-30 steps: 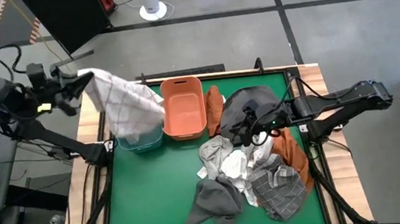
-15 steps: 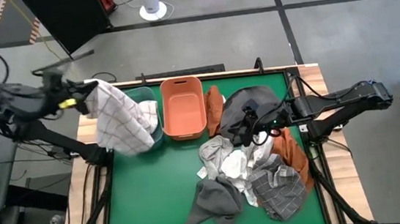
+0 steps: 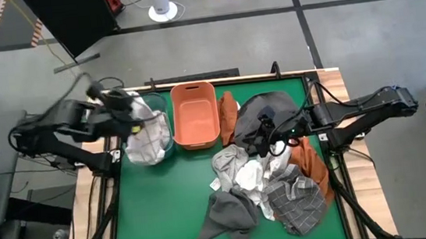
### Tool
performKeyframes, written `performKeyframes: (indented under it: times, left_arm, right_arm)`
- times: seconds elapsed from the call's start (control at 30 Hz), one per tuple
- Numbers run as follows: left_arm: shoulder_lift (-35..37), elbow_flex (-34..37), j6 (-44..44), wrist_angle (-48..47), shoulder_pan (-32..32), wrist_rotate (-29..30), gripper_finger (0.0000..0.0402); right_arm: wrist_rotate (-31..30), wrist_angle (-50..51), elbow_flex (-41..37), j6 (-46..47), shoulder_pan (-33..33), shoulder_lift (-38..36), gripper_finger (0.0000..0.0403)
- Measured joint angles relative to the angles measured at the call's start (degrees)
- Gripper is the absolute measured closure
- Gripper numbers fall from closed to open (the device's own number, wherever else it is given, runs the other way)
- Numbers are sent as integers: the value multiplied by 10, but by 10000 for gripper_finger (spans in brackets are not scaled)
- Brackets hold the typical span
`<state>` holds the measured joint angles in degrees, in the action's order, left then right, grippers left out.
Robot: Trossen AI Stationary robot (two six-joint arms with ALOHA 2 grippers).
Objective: Sort towels by color in basket
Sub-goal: Put the white/brown towel into the blue bin
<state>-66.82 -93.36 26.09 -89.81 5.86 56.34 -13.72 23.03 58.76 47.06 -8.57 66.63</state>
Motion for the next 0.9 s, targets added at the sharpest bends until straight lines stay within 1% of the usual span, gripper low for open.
performKeyframes:
  times: [0.1,0.13,0.27,0.33,0.4,0.53,0.7,0.8,0.9]
  left_arm:
    - [15,62,13,17,-37,-67,401]
    - [25,85,13,34,-48,-79,401]
    - [83,168,-18,145,-105,-140,402]
    - [106,201,-48,197,-136,-145,402]
    - [122,226,-80,244,-160,-121,402]
    - [127,264,-153,322,-196,-41,401]
    - [124,313,-242,421,-216,42,402]
    - [127,347,-300,533,-229,92,402]
    - [134,365,-351,662,-259,101,402]
  right_arm:
    - [0,-8,0,0,-7,0,259]
    - [0,-14,0,0,-9,0,259]
    - [0,-35,0,-1,-13,0,259]
    - [0,-37,0,-3,-13,0,259]
    - [1,-41,0,-4,-13,0,259]
    - [2,-45,0,-4,-14,0,259]
    - [4,-47,0,-6,-16,0,259]
    - [4,-49,0,-6,-16,0,259]
    - [4,-54,0,-5,-16,0,259]
